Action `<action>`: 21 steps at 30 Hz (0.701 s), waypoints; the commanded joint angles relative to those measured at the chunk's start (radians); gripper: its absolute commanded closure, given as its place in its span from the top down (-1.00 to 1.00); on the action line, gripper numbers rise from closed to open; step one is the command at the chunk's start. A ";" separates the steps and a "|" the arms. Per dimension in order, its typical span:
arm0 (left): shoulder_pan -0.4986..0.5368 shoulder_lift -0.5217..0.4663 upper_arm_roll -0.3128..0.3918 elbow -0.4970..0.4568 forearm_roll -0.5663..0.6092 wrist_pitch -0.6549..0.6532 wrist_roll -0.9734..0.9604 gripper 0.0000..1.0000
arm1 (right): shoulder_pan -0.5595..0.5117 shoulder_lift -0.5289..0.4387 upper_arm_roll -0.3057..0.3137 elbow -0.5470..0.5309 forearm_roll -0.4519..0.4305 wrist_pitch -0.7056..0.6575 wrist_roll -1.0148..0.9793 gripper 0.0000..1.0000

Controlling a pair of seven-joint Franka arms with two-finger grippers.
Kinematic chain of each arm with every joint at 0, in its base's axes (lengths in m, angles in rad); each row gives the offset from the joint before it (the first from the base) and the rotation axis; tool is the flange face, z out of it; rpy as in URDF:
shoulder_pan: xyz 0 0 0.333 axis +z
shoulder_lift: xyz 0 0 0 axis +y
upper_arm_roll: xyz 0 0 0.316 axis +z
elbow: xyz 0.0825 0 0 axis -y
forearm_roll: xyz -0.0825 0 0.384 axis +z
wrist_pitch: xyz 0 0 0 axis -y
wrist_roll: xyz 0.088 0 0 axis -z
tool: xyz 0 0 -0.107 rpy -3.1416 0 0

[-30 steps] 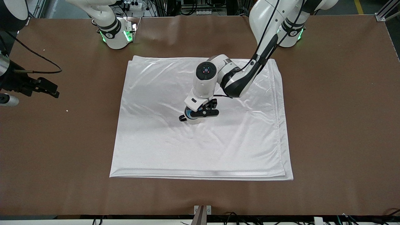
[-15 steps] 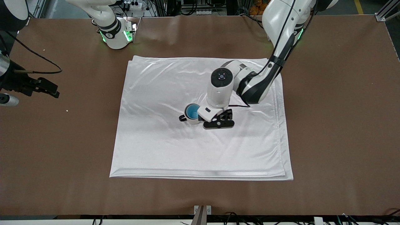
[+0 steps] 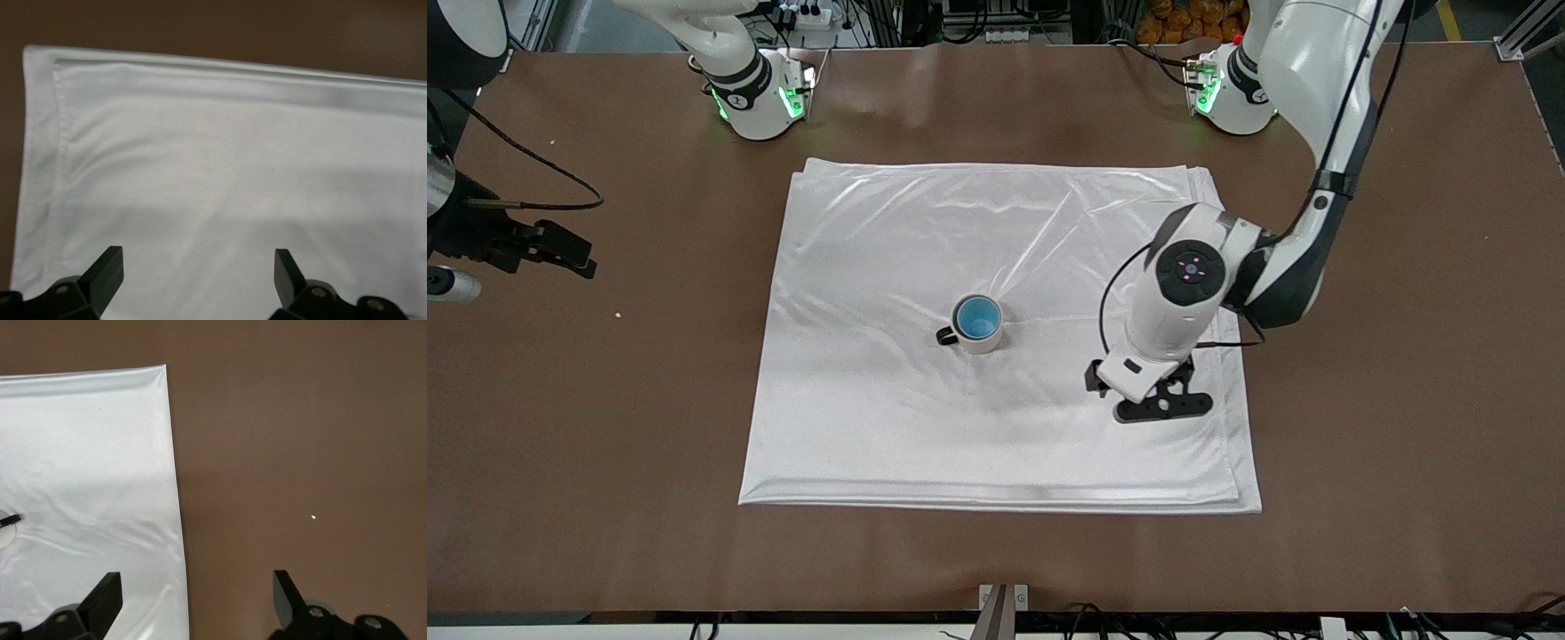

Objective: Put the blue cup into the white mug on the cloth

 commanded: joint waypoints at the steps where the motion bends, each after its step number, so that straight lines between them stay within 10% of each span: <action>1: 0.097 -0.046 -0.016 -0.010 -0.020 -0.054 0.137 1.00 | -0.006 0.010 0.008 0.020 0.012 -0.015 0.016 1.00; 21: 0.410 -0.124 -0.019 -0.008 -0.146 -0.161 0.569 1.00 | -0.006 0.010 0.008 0.020 0.012 -0.014 0.016 1.00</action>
